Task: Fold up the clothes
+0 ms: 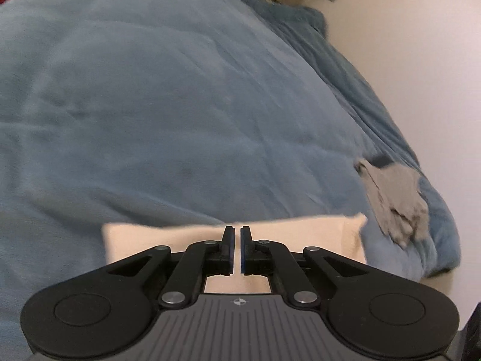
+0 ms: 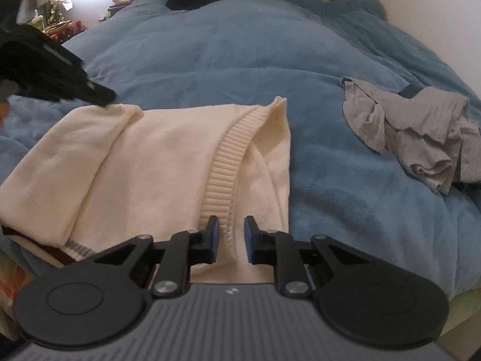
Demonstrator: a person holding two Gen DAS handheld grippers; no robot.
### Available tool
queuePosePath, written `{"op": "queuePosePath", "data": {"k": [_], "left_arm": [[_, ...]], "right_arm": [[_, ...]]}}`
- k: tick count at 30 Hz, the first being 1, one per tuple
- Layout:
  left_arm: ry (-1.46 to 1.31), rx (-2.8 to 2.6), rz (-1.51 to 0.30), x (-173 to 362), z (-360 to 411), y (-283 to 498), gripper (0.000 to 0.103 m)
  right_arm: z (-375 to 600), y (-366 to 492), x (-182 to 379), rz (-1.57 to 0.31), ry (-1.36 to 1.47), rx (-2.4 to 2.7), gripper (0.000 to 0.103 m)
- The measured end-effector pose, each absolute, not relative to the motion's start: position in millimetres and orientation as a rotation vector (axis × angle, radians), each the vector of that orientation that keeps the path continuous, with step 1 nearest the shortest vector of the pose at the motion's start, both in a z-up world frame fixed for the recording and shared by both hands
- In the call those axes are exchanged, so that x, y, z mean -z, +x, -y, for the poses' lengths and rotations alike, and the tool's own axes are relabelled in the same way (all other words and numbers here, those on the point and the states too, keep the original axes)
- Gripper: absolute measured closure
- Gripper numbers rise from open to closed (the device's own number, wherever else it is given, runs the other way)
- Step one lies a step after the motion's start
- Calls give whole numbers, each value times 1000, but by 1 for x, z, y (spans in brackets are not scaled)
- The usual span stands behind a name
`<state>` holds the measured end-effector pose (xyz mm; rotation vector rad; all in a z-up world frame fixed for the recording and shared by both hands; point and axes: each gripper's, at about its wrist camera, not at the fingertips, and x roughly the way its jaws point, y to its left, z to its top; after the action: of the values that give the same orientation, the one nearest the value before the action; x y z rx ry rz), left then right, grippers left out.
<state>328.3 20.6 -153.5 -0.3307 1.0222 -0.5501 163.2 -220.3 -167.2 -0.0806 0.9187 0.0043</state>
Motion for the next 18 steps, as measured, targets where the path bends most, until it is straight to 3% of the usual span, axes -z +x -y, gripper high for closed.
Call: {"op": "queuePosePath", "data": {"k": [18], "left_arm": [[-263,489,-1057,161,-62,314,101]], "right_arm": [[219,167,171,-923,-90,-7,85]]}}
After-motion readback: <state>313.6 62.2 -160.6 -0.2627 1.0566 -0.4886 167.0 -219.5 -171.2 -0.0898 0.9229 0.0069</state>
